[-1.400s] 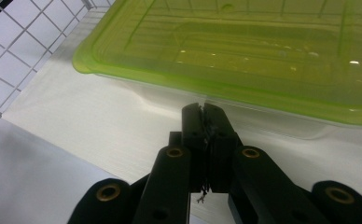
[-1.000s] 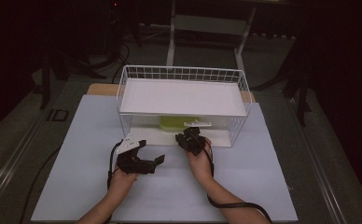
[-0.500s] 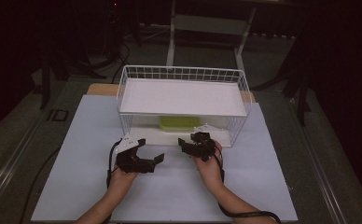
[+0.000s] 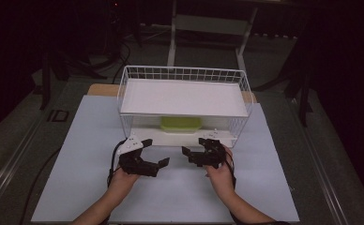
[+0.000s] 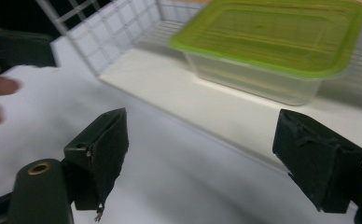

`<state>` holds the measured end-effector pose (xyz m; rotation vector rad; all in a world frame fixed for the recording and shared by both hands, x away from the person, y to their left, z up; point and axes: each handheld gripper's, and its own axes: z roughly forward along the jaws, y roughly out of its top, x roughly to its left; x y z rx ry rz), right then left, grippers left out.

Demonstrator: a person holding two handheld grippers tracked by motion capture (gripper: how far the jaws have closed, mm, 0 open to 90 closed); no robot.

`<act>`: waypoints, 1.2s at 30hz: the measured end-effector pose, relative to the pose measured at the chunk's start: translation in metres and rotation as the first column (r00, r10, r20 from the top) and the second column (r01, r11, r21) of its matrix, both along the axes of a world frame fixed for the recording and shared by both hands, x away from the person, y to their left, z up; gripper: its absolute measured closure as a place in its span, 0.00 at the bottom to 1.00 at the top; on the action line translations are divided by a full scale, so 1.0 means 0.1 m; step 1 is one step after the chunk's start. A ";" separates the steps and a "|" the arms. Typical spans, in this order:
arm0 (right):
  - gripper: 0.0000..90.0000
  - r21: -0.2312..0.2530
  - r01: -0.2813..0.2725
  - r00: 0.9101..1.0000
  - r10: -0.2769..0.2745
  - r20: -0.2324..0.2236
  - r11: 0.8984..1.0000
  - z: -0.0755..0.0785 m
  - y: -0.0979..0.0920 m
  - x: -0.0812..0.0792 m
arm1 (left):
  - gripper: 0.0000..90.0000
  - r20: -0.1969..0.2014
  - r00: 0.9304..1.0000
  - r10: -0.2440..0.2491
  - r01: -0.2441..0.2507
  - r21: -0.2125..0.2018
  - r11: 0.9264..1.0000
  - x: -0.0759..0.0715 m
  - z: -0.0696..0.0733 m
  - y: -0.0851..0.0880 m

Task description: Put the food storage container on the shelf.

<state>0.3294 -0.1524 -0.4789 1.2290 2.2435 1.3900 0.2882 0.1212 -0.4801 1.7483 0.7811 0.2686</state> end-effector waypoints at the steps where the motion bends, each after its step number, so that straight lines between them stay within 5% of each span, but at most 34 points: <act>1: 0.20 0.004 -0.016 1.000 0.016 0.001 1.000 0.02 -0.02 -0.03 | 0.01 0.006 1.000 -0.011 0.010 0.013 1.000 -0.02 0.02 -0.01; 6: 0.20 0.004 -0.066 0.998 0.066 0.014 0.998 0.06 -0.12 -0.17 | 0.01 0.008 1.000 -0.026 0.026 0.003 1.000 -0.09 0.07 0.01; 16: 0.20 0.026 -0.061 0.998 0.060 0.014 0.998 0.10 -0.34 -0.35 | 0.01 -0.013 1.000 -0.011 0.011 -0.008 1.000 -0.25 0.04 0.13; 36: 0.20 -0.023 -0.060 0.998 0.061 0.009 0.998 0.04 -0.82 -0.69 | 0.01 -0.058 0.998 0.004 -0.003 0.006 1.000 -0.48 -0.12 0.39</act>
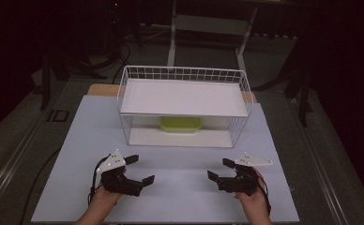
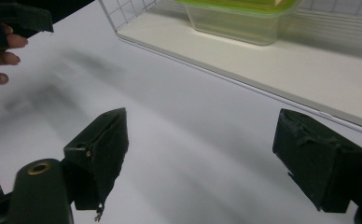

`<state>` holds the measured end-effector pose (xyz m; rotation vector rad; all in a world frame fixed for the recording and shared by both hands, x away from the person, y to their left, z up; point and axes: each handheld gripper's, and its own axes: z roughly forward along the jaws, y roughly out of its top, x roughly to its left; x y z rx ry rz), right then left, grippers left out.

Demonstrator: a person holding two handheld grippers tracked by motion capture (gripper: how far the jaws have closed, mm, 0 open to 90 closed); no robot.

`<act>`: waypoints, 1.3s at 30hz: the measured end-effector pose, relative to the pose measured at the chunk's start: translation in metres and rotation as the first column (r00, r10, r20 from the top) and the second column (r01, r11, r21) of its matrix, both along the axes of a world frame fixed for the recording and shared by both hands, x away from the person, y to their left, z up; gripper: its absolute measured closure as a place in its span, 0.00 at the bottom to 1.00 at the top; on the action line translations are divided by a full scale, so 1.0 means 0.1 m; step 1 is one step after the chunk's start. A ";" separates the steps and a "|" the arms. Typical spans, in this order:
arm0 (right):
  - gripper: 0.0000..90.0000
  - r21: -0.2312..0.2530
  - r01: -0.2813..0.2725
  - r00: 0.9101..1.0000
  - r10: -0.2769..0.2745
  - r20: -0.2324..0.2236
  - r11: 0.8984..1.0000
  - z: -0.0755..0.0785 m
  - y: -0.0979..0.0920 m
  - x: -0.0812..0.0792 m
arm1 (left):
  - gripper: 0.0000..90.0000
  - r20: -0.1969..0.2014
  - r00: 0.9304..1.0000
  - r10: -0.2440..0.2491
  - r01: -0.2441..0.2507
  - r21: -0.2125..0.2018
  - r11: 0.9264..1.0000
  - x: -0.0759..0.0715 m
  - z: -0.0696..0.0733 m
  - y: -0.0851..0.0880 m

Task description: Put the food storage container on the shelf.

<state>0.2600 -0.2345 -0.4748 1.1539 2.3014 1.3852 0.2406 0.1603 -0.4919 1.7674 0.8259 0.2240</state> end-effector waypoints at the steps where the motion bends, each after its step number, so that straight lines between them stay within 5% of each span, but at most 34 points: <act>1: 0.20 0.000 0.000 1.000 0.000 0.001 1.000 0.00 -0.02 -0.01 | 0.01 -0.001 1.000 0.000 0.000 0.001 1.000 -0.01 0.00 0.01; 10: 0.20 0.026 0.012 1.000 -0.012 0.010 1.000 -0.04 -0.16 -0.06 | 0.01 0.014 1.000 0.008 -0.008 -0.013 1.000 -0.06 -0.03 0.10; 27: 0.20 -0.034 -0.007 1.000 0.007 0.007 0.999 -0.22 -0.25 -0.03 | 0.01 0.015 0.999 -0.028 0.028 0.014 1.000 -0.06 -0.15 0.05; 39: 0.20 -0.027 -0.012 1.000 0.011 -0.016 1.000 -0.25 -0.25 0.00 | 0.01 0.024 0.999 -0.036 0.035 0.007 0.999 -0.08 -0.13 0.04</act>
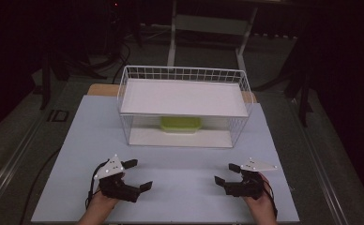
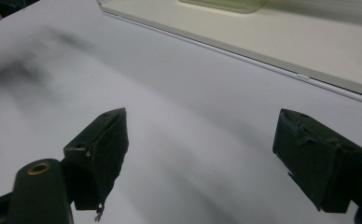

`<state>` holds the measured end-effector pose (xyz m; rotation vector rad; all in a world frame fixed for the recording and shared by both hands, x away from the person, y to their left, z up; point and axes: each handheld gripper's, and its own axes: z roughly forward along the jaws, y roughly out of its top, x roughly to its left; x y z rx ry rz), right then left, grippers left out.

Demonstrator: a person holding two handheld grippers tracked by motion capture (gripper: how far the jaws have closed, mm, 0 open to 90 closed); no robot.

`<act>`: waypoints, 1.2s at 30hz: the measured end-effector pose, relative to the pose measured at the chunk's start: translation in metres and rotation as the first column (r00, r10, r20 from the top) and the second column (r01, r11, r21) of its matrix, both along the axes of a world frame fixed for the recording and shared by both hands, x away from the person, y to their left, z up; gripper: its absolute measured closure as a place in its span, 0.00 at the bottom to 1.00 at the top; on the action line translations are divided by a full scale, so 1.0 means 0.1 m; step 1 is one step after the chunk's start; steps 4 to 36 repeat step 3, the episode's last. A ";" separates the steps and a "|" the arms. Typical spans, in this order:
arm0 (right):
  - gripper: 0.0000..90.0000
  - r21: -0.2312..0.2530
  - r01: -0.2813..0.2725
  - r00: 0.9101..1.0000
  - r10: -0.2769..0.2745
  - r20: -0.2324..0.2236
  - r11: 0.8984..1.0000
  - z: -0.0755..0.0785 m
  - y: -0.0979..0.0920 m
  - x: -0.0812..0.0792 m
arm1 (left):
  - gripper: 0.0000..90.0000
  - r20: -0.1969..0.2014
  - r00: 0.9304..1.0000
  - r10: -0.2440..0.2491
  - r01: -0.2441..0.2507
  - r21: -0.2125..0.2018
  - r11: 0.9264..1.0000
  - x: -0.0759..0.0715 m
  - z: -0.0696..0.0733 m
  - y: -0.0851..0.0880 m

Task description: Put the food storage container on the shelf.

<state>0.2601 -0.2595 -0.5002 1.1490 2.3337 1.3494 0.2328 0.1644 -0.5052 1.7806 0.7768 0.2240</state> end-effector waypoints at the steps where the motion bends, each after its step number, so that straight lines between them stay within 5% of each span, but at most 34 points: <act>1: 0.20 0.000 0.000 1.000 0.000 0.001 1.000 0.00 0.00 0.00 | 0.01 0.001 1.000 0.002 -0.002 0.000 1.000 0.00 0.00 0.00; 36: 0.20 -0.001 0.001 1.000 -0.001 0.001 1.000 0.00 0.00 0.00 | 0.01 0.002 1.000 0.001 -0.001 -0.001 1.000 0.00 0.00 0.00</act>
